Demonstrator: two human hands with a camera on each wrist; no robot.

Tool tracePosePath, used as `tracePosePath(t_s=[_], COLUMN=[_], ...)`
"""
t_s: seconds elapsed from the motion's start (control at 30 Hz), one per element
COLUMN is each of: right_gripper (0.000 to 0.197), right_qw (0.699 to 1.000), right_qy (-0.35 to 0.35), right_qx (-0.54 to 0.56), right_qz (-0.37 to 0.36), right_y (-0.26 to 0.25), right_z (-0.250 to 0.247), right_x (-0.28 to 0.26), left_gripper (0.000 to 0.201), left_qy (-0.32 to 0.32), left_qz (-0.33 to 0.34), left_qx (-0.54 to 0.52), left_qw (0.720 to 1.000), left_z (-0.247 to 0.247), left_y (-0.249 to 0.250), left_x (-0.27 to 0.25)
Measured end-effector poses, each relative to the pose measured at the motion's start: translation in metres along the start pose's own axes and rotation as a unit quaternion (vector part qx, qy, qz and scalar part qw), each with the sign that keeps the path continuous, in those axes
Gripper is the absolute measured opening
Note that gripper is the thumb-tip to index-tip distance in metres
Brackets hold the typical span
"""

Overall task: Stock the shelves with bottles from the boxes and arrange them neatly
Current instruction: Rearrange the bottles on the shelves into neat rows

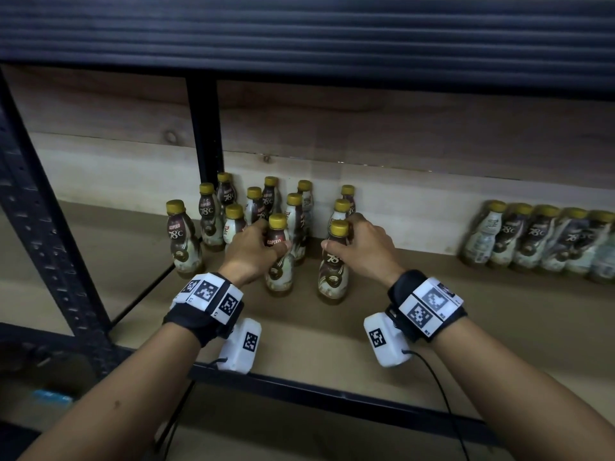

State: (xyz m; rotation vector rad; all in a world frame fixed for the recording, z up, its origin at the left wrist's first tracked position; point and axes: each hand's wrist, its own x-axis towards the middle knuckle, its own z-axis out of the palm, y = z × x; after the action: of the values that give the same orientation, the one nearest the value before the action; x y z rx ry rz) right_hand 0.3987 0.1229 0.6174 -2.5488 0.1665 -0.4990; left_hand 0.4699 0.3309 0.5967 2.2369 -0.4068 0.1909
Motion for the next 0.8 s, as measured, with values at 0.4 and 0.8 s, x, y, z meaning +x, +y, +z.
tracePosePath(t_s=[0.4,0.8], right_gripper=[0.039,0.028], right_qw=[0.998,0.982], right_qy=[-0.045,0.003], right_qx=[-0.041,-0.133], right_qz=[0.011,0.133], right_y=[0.064,0.240], right_z=[-0.129,-0.212], right_x=[0.019,0.039], left_gripper=[0.028,0.035], left_qy=[-0.077,-0.237], left_qz=[0.168,0.253], left_qx=[0.144,0.205], left_qw=[0.972,0.915], left_z=[-0.022,0.174], left_y=[0.112,0.258], left_x=[0.048,0.092])
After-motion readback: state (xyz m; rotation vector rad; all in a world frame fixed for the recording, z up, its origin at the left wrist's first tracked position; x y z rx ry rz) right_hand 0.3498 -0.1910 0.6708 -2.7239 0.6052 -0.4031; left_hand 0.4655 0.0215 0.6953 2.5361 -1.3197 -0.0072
